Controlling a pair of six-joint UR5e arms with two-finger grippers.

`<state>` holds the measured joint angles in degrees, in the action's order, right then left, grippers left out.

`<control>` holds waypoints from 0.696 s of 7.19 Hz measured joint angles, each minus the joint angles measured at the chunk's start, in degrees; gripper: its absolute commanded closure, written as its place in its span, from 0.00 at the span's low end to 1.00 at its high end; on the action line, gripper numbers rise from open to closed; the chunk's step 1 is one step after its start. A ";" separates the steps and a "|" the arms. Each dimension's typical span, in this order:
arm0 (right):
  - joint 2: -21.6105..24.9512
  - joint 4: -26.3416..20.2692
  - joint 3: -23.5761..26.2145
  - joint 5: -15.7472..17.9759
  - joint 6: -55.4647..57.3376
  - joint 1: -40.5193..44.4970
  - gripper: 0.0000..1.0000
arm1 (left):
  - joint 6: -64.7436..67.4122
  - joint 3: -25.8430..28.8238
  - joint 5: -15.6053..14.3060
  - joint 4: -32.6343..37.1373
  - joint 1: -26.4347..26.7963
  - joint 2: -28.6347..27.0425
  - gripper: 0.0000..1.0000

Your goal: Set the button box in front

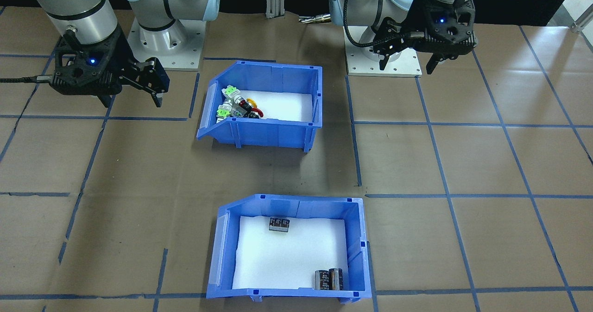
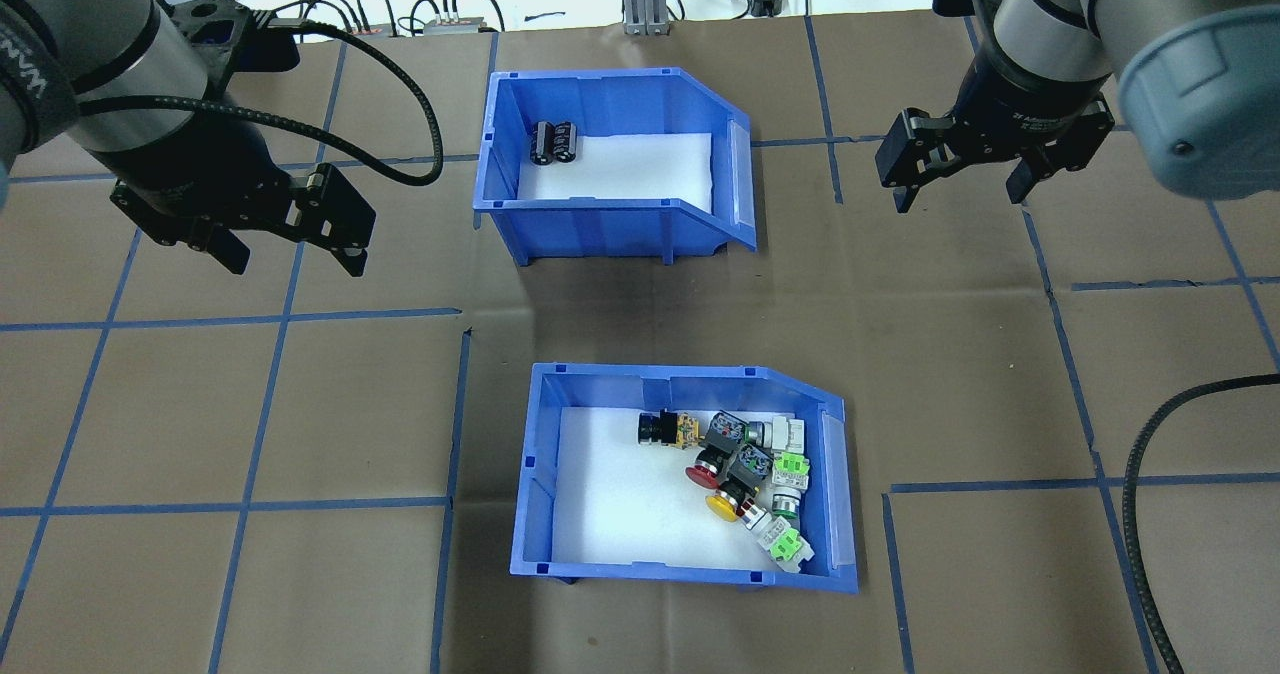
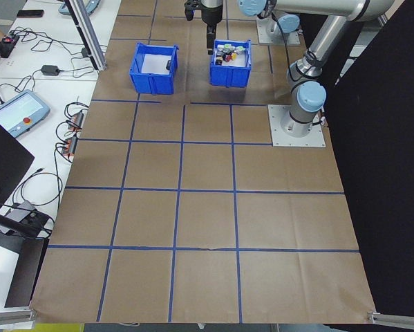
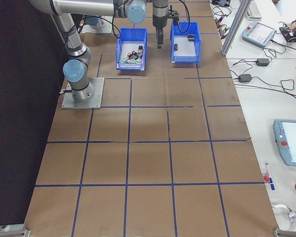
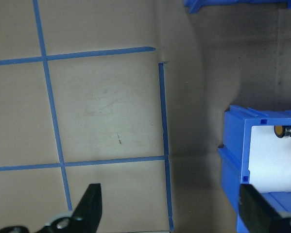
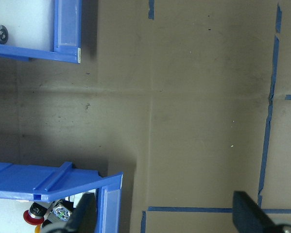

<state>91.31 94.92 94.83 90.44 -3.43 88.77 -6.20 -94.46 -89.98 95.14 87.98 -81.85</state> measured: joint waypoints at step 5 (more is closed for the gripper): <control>-0.09 0.00 -0.07 -0.02 0.00 0.00 0.00 | -0.04 0.35 -0.27 -0.15 0.00 -0.31 0.00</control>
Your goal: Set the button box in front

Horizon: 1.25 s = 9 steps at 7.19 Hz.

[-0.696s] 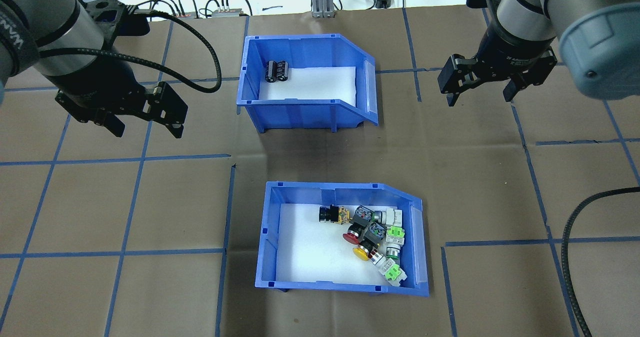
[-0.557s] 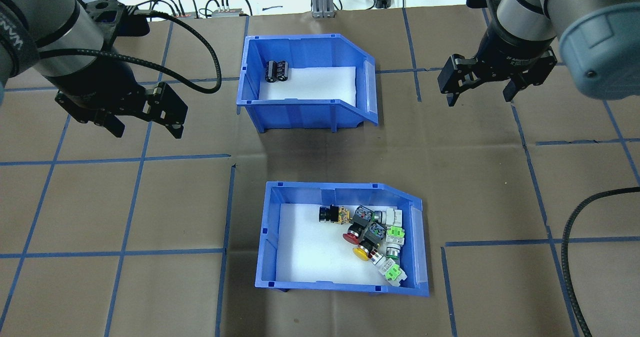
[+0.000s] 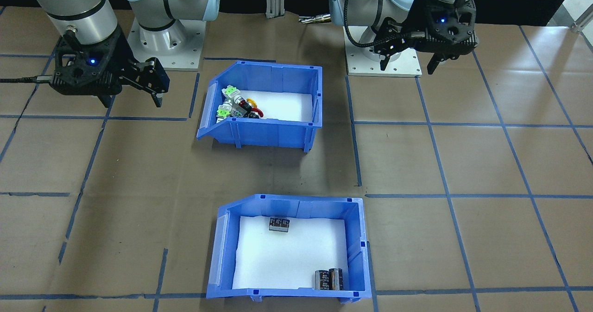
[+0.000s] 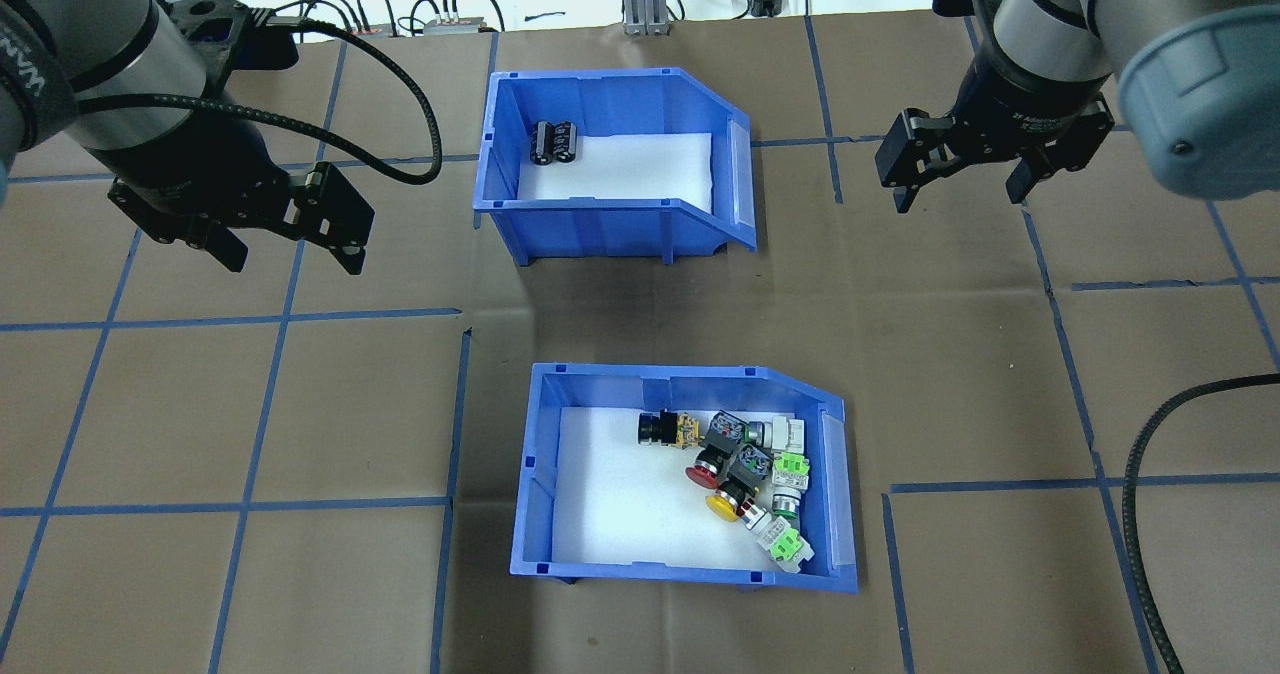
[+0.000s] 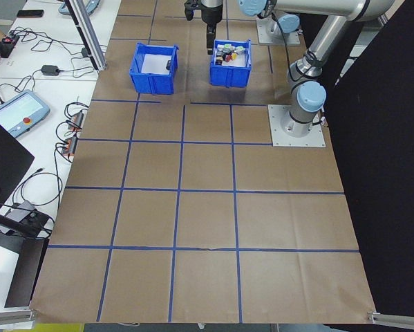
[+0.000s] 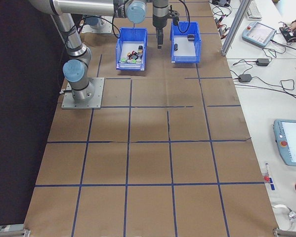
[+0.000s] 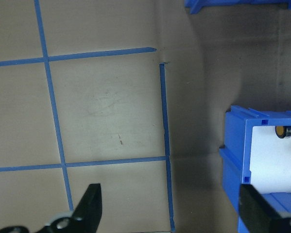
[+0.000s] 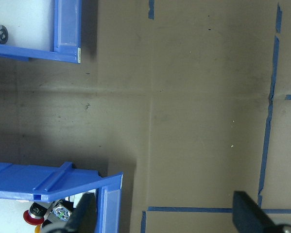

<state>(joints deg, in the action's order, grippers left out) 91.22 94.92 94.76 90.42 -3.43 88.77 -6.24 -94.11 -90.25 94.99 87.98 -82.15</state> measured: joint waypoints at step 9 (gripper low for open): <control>-12.64 -0.17 -14.12 -3.23 -12.25 2.87 0.00 | 56.05 -5.48 9.06 5.34 6.32 5.92 0.00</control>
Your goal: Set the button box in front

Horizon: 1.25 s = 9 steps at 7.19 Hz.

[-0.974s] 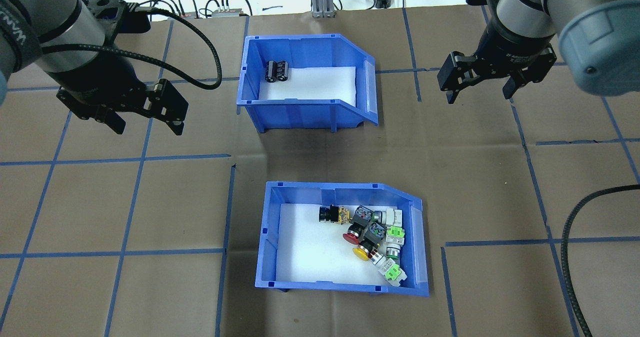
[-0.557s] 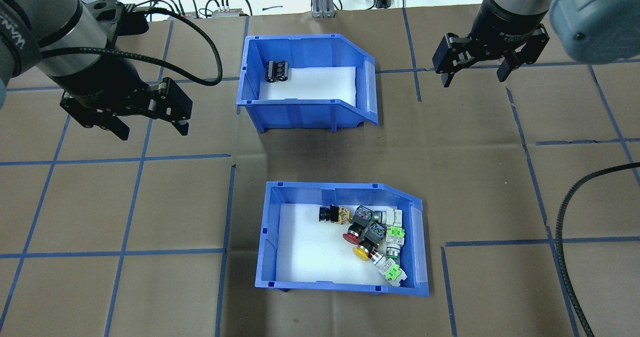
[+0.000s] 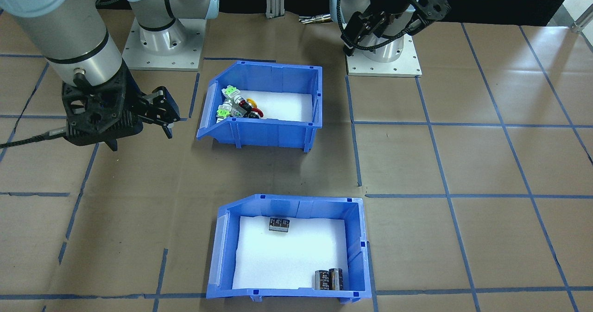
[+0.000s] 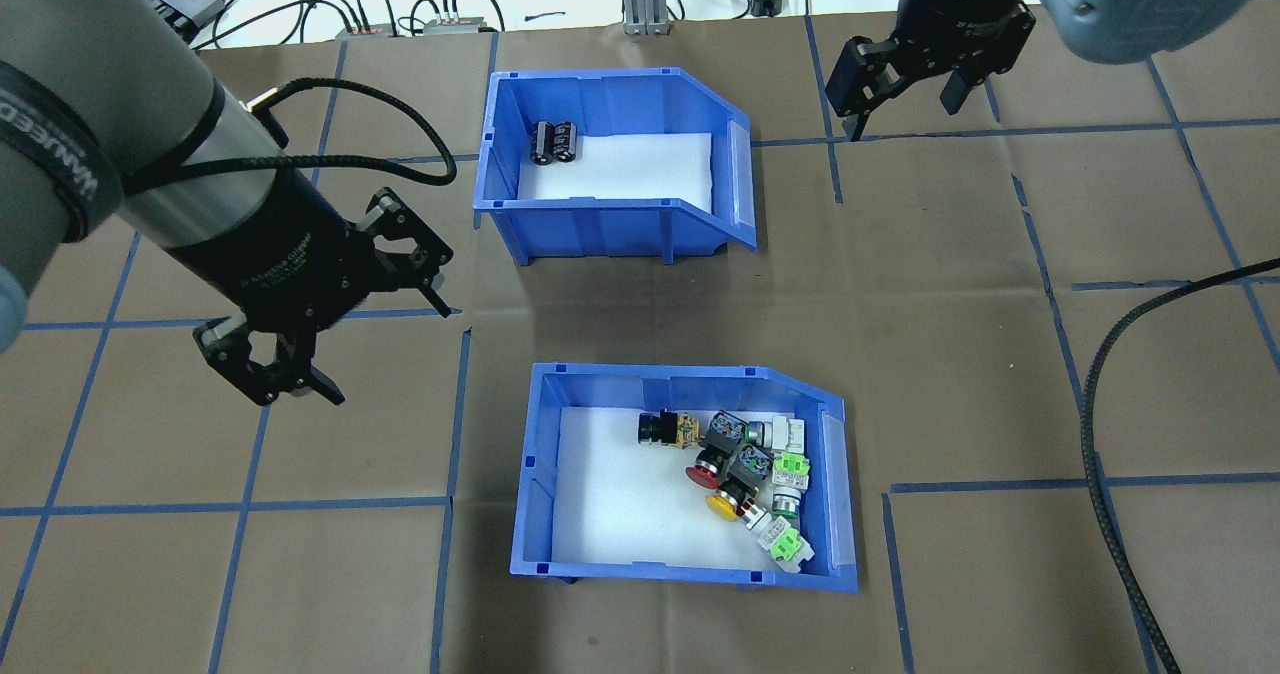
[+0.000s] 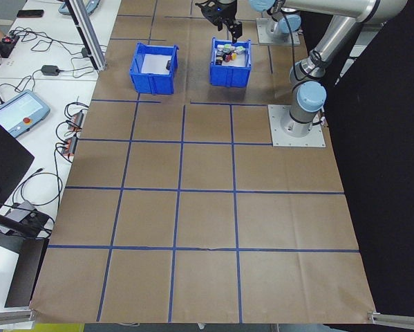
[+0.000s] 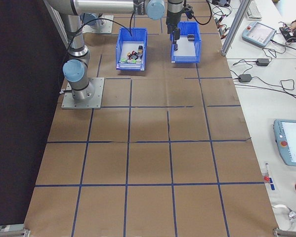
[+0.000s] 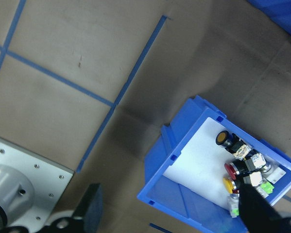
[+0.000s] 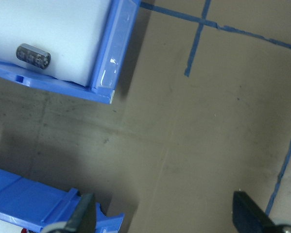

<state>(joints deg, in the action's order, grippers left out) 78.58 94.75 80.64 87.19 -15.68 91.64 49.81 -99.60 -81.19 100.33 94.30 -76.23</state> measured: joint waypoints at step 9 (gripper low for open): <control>-16.91 1.32 -13.83 -1.52 -35.59 17.37 0.00 | 62.30 -23.15 -0.36 -26.37 20.86 2.75 0.04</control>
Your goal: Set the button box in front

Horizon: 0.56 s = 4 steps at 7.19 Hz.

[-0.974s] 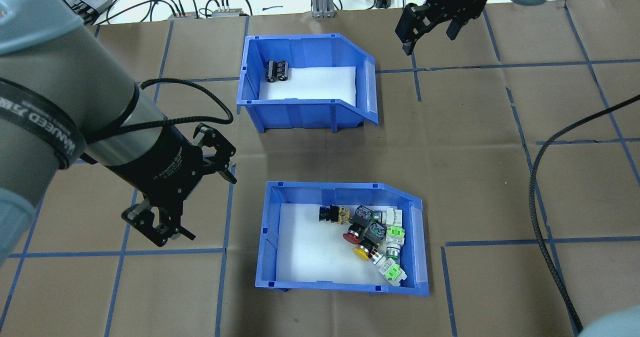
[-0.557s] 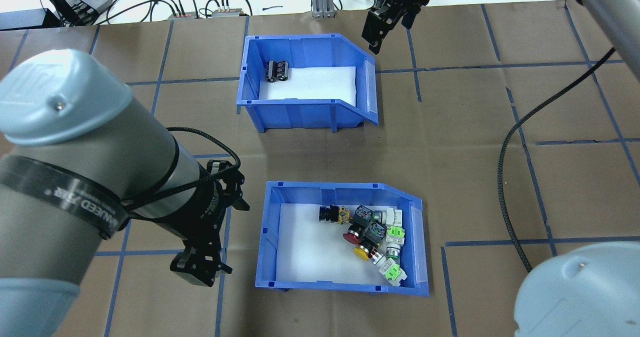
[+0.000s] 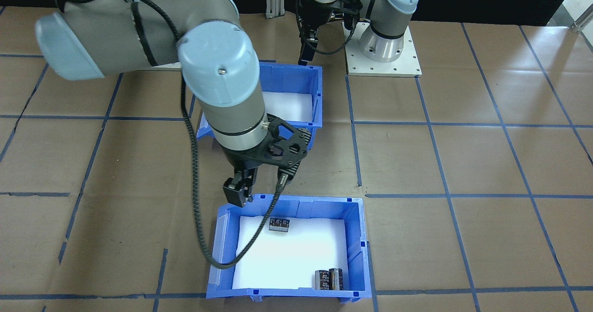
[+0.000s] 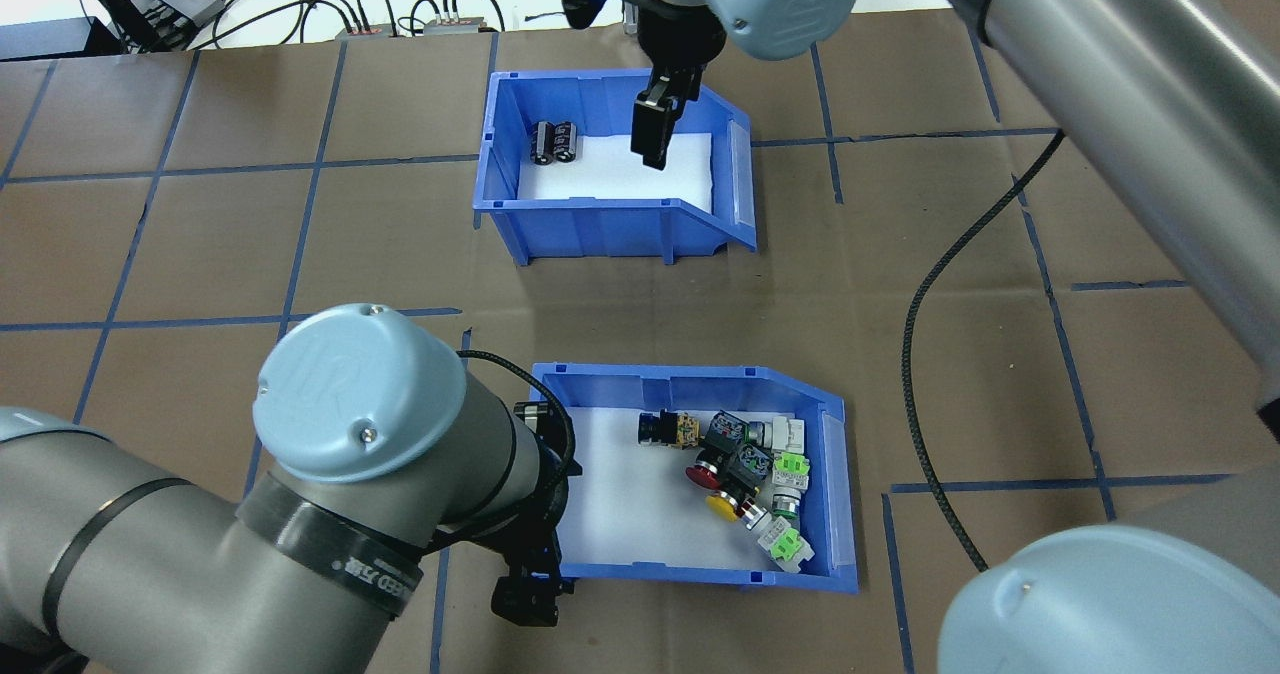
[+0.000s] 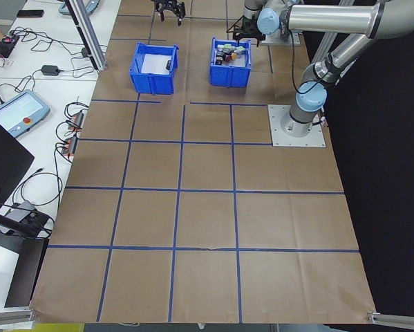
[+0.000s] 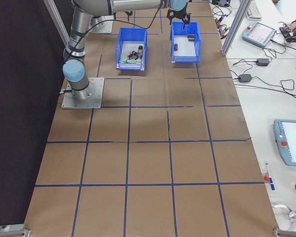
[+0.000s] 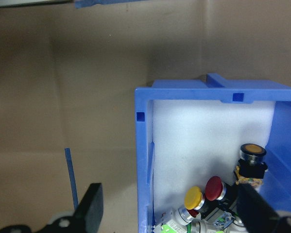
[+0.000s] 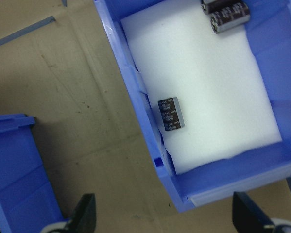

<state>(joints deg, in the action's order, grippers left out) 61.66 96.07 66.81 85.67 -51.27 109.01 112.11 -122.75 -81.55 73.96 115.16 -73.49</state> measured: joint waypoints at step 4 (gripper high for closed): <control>-7.11 9.20 -0.15 5.13 -3.93 7.64 0.00 | 7.75 -1.43 -0.03 -7.63 5.56 -7.81 0.03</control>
<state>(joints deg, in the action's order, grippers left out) 54.55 105.27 66.66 90.80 -55.20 116.65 119.86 -124.18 -81.59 66.33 120.72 -81.30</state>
